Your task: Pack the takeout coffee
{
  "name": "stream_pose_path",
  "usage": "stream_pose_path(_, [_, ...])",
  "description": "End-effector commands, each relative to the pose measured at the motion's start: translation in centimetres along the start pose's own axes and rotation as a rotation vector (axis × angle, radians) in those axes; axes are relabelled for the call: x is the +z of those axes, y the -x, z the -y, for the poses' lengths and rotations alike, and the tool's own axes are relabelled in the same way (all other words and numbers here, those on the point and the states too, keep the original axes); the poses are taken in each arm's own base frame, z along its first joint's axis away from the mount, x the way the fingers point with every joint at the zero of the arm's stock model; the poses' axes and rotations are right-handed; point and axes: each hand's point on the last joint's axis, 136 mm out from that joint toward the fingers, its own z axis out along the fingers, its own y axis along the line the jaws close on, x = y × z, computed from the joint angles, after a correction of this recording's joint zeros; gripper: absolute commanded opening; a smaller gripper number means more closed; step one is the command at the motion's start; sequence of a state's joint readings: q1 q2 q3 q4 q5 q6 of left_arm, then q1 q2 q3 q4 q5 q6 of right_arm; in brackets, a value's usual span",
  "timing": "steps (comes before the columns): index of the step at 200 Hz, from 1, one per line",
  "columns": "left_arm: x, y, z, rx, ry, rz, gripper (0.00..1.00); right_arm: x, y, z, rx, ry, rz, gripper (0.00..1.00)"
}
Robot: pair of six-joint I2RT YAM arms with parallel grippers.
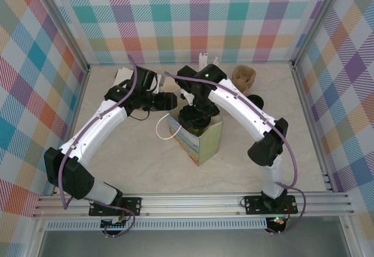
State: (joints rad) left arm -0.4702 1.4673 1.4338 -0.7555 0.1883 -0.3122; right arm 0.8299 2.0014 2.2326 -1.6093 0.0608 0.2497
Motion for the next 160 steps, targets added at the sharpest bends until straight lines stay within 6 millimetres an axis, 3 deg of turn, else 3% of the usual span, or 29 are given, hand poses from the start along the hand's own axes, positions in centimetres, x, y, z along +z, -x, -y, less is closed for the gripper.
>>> stream_pose_path(1, [-0.7, 0.0, -0.2, -0.014, 0.025, 0.022, 0.69, 0.1, -4.4, 1.0, -0.001, -0.04, -0.193, 0.84])
stream_pose_path(160, [-1.3, 0.0, -0.4, -0.024, 0.028, 0.038, 0.71, 2.4, -4.2, 0.9, -0.015, -0.042, -0.259, 0.84])
